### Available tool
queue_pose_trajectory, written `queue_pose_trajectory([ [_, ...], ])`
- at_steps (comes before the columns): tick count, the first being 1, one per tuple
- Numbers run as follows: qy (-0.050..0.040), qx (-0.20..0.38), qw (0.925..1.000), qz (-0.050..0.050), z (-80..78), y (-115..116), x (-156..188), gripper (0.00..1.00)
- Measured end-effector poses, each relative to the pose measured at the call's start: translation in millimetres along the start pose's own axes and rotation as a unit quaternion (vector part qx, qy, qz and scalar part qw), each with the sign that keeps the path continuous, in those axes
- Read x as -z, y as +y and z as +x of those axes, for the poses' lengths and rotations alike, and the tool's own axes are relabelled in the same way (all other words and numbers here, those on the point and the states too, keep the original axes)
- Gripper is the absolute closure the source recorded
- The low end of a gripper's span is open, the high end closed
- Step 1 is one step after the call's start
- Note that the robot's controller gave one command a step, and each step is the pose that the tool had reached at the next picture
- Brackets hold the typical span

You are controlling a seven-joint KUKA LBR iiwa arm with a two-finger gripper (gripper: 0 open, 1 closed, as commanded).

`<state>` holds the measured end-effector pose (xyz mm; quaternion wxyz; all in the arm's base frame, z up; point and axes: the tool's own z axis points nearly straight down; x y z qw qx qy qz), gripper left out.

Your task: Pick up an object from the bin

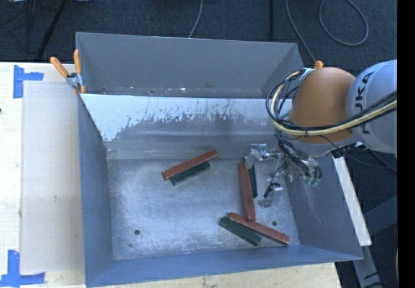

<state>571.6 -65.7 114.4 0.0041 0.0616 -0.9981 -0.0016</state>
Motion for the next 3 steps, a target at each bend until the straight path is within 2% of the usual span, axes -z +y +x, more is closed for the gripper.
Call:
queue_pose_trajectory([
  [1,-0.0021,0.237,0.9715,0.001,-11.2,40,-45,0.0],
  [2,-0.001,0.497,0.8676,0.002,34.5,14,-46,0.0],
  [3,-0.0019,0.497,0.868,0.002,34.0,14,-46,1.0],
])
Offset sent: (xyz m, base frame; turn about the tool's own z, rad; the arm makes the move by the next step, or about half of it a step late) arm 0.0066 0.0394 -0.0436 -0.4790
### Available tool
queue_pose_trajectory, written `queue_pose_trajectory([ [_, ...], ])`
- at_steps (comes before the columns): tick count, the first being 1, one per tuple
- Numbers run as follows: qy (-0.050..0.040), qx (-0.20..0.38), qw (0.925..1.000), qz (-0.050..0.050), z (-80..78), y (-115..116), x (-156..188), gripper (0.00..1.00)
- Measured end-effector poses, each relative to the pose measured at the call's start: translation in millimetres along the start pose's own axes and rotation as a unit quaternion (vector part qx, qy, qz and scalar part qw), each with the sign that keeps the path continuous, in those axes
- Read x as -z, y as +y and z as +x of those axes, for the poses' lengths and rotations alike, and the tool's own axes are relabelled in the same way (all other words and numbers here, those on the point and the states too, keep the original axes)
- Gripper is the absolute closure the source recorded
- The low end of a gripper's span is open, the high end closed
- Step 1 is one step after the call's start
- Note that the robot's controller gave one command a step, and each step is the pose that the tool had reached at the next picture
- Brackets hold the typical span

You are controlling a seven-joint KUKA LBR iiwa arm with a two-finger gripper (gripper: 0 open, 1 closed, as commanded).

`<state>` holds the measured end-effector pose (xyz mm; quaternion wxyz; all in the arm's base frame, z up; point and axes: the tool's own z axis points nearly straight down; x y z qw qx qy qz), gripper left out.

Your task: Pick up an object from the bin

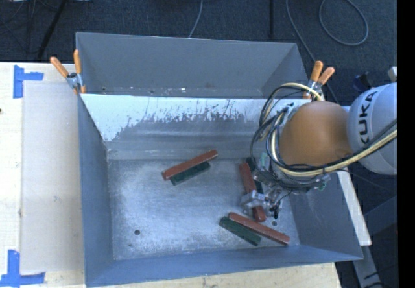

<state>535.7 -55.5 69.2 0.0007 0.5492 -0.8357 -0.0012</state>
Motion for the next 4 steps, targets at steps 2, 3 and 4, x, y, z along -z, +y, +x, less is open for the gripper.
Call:
queue_pose_trajectory([
  [2,-0.0009,-0.038,0.9993,0.001,12.4,12,147,0.0],
  [3,0.0,-0.005,1.0,-0.003,-28.8,22,49,0.0],
  [4,-0.001,-0.103,0.9946,0.002,-16.0,18,104,0.0],
])
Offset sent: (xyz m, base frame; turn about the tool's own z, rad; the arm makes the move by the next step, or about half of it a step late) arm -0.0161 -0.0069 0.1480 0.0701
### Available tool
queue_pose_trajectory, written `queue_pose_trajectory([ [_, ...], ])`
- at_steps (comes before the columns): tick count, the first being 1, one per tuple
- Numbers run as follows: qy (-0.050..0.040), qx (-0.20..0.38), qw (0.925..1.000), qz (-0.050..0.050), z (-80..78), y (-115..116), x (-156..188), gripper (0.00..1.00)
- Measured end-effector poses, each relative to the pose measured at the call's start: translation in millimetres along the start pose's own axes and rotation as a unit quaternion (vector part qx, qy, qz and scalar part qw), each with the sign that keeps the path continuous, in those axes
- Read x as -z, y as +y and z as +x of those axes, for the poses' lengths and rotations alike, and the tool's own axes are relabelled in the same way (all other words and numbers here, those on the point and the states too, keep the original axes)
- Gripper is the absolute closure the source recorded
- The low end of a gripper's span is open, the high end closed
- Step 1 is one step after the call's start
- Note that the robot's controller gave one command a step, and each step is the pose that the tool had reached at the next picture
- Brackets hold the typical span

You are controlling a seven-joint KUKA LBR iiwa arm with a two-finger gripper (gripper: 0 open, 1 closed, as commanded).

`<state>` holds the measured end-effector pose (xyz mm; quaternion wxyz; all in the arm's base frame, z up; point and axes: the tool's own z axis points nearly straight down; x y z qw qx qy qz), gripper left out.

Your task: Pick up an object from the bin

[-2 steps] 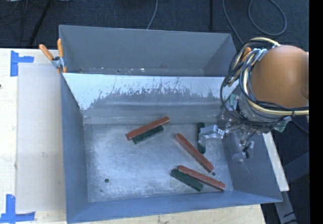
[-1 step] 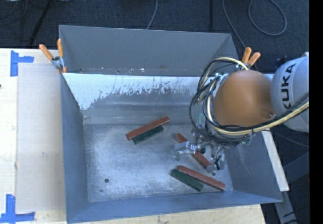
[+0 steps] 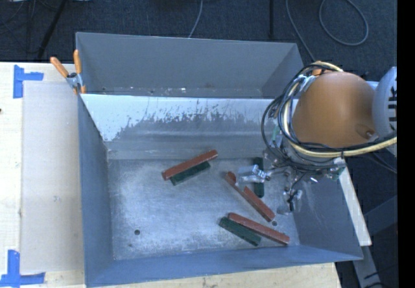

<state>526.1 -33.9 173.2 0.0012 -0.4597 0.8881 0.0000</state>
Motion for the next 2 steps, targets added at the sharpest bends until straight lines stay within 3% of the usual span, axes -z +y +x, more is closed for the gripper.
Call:
queue_pose_trajectory([
  [1,0.0026,-0.077,0.997,-0.003,18.2,47,-51,0.0],
  [2,0.0023,-0.147,0.9891,-0.003,14.3,30,-104,0.0],
])
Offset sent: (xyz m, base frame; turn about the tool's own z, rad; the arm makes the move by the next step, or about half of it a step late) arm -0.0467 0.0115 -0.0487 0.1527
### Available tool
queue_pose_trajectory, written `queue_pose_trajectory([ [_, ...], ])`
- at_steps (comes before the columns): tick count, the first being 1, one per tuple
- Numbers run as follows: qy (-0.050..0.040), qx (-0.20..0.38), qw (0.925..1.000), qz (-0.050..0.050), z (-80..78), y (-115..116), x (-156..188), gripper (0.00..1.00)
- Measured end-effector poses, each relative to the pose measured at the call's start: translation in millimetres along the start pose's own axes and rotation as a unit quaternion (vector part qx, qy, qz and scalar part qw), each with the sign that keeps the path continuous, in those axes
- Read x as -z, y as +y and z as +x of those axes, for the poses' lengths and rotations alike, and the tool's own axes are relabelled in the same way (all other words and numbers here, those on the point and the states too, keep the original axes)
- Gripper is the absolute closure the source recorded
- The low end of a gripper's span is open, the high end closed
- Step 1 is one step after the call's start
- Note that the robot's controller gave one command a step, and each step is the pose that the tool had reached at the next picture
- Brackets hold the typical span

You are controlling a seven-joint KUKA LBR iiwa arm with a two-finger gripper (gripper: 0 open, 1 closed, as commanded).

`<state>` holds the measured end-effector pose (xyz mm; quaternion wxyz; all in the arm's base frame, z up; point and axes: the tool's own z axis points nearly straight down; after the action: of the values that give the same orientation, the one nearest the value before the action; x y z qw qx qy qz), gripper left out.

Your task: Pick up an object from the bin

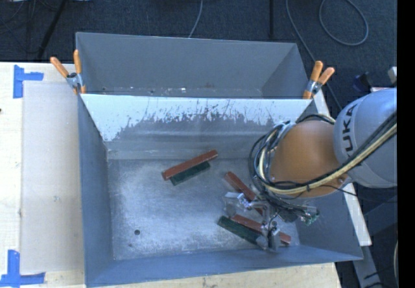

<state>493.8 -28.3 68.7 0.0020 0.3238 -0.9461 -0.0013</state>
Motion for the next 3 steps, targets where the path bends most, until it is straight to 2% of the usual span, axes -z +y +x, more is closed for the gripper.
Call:
queue_pose_trajectory([
  [1,-0.0029,0.003,1.0,0.003,-2.9,-1,6,1.0],
  [2,-0.002,0.004,1.0,0.002,-1.5,0,1,0.0],
  [3,-0.0023,0.16,0.9871,0.002,-11.3,9,29,0.0],
])
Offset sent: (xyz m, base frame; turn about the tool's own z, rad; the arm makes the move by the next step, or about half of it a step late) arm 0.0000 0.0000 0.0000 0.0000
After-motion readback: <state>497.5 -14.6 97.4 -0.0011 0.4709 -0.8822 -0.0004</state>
